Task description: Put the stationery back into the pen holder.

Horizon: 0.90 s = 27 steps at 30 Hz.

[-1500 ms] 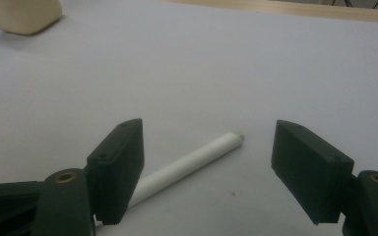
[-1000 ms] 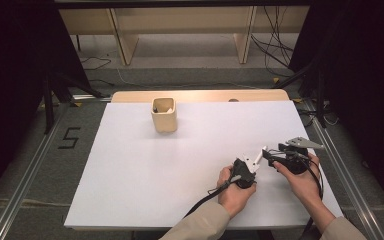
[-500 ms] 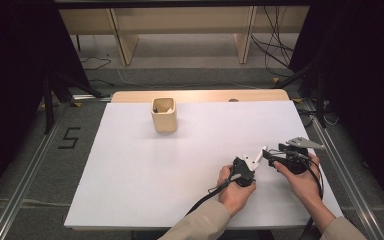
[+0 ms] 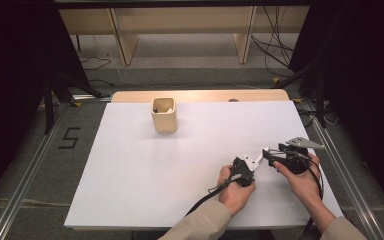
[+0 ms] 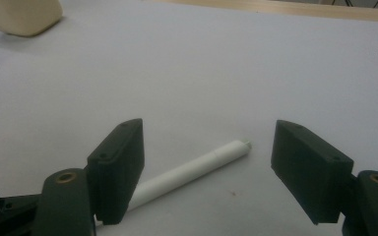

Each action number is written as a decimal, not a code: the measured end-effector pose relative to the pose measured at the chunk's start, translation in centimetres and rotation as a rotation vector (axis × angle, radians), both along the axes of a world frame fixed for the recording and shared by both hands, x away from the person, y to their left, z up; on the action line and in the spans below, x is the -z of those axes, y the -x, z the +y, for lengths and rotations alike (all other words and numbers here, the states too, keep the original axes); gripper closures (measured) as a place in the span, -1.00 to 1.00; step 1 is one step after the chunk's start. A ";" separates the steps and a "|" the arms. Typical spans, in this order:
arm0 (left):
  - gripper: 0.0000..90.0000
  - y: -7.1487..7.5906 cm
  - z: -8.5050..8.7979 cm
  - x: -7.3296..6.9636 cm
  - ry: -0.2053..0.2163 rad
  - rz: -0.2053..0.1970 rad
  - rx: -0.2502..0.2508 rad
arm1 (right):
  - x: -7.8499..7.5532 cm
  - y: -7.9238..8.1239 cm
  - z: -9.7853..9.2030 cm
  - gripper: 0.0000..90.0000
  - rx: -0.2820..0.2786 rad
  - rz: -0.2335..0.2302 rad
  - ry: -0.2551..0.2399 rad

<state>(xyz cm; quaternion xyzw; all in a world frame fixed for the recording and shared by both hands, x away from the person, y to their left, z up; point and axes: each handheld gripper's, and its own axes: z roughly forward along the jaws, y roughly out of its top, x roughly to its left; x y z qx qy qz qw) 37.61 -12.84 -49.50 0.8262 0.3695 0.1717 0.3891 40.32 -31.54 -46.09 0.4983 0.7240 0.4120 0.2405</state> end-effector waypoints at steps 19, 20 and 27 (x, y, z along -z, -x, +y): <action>0.75 0.0 0.2 0.0 -0.002 -0.024 0.006 | -0.1 0.0 -0.2 -0.34 0.011 -0.007 -0.007; 0.75 0.0 0.3 0.0 -0.004 -0.025 0.007 | -0.1 0.0 -0.2 -0.35 0.012 -0.009 -0.007; 0.75 -0.2 0.8 -0.2 0.006 -0.025 0.014 | -0.2 0.1 -0.4 -0.34 0.022 -0.015 -0.007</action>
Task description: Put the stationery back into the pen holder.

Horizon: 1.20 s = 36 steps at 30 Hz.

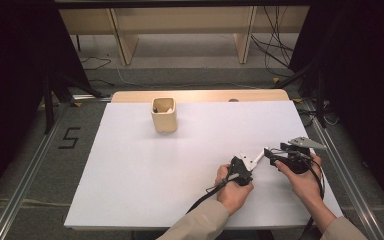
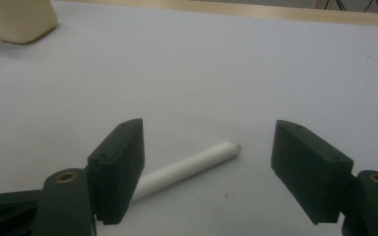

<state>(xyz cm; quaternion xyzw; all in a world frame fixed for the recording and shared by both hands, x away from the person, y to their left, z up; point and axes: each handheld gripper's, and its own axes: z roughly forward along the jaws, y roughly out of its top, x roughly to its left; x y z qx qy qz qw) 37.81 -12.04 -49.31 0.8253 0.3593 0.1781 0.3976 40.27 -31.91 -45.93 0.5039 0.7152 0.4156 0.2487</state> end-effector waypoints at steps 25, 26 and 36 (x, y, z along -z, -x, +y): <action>0.75 1.8 9.3 -3.3 0.163 -0.124 -0.076 | -0.5 0.2 3.5 -0.42 -0.135 0.036 -0.253; 0.75 2.0 9.9 -3.5 0.172 -0.132 -0.080 | -0.6 0.2 4.2 -0.43 -0.156 0.041 -0.268; 0.75 4.1 13.2 -4.4 0.203 -0.161 -0.097 | -0.9 -0.2 10.1 -0.44 -0.296 0.073 -0.374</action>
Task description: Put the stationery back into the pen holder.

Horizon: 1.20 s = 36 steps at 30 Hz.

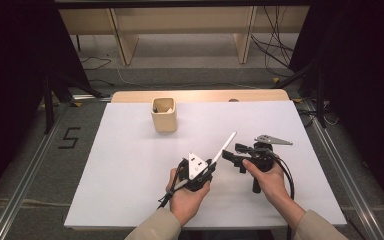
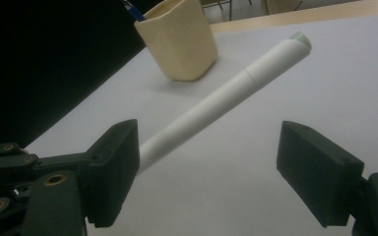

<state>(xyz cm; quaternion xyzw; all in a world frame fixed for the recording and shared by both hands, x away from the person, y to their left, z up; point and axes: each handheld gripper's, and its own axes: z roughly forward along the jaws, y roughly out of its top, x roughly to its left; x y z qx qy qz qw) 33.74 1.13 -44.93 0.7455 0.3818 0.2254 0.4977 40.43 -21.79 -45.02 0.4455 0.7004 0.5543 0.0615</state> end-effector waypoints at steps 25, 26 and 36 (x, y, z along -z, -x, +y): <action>0.74 1.8 1.0 0.6 0.038 -0.054 0.005 | -0.6 -0.4 1.8 0.43 -0.062 0.044 -0.177; 0.74 1.8 1.0 0.6 0.031 -0.059 0.010 | -0.8 -0.4 1.8 0.48 -0.068 0.042 -0.193; 0.33 1.1 1.6 0.8 0.011 -0.101 0.040 | -2.7 0.9 2.6 0.76 -0.168 -0.105 -0.111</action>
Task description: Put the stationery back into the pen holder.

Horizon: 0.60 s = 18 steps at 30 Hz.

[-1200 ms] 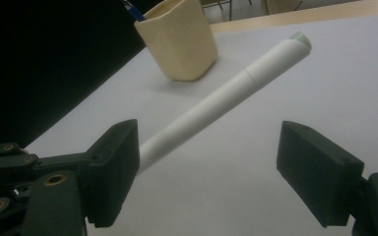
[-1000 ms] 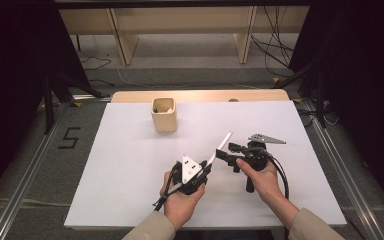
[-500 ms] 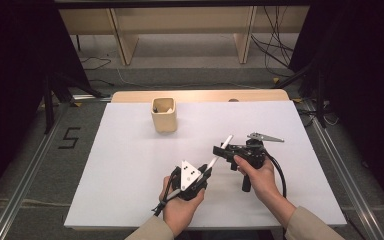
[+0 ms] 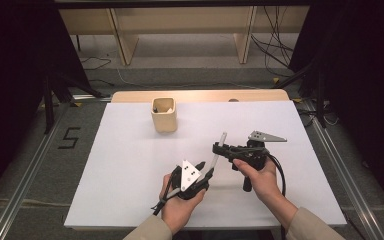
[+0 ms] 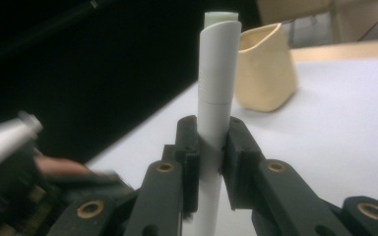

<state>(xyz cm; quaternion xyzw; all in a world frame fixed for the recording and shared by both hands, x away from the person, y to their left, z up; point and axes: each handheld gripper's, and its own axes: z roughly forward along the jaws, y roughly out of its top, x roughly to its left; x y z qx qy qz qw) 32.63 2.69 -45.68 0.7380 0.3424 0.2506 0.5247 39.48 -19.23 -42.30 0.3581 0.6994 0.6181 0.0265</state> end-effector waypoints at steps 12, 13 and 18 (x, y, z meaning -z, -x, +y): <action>-0.01 -1.1 0.3 -1.3 -0.014 -0.022 0.052 | -1.1 1.7 2.2 0.76 -0.015 -0.185 0.194; 0.01 -1.1 0.3 -1.4 -0.017 -0.029 0.051 | -1.1 1.7 2.2 0.76 -0.013 -0.189 0.193; -0.02 -0.8 1.0 -1.6 -0.019 -0.028 0.049 | -1.3 1.4 2.3 0.76 -0.001 -0.214 0.202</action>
